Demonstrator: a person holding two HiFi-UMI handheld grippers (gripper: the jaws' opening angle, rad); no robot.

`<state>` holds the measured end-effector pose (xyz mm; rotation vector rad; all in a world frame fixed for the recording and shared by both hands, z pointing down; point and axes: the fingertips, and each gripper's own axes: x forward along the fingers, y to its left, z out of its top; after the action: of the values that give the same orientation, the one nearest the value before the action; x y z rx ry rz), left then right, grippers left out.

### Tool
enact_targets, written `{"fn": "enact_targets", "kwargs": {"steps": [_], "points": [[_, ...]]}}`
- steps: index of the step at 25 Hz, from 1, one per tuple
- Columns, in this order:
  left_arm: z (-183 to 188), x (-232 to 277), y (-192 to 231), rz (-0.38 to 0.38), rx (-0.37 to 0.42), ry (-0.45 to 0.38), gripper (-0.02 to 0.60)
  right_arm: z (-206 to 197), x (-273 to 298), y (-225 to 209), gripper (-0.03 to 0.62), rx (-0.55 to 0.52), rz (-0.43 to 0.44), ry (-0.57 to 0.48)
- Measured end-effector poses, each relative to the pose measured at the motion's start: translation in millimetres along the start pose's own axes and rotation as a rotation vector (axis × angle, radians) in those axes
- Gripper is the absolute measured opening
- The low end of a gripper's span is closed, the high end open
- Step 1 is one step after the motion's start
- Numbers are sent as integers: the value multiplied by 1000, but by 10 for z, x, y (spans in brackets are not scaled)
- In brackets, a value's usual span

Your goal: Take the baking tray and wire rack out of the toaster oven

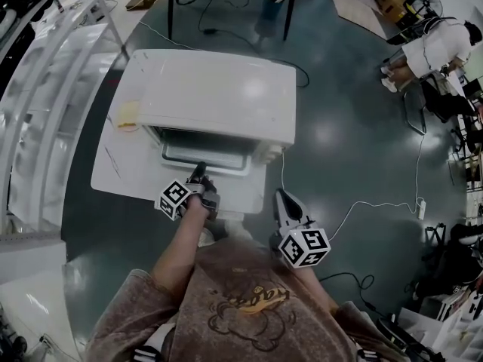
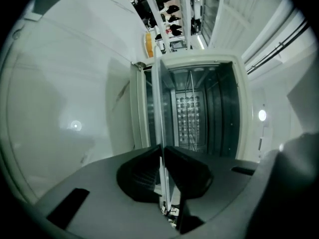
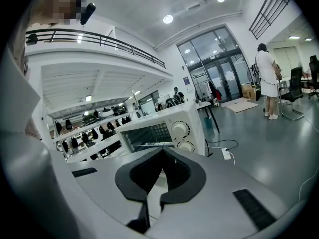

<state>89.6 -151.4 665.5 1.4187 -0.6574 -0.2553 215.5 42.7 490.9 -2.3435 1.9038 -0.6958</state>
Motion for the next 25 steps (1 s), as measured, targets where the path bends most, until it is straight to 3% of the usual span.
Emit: {"fn": "enact_targets", "kwargs": {"steps": [25], "points": [[-240, -1011, 14, -29, -47, -50, 28, -4, 96, 181, -2, -37, 113, 30]]}}
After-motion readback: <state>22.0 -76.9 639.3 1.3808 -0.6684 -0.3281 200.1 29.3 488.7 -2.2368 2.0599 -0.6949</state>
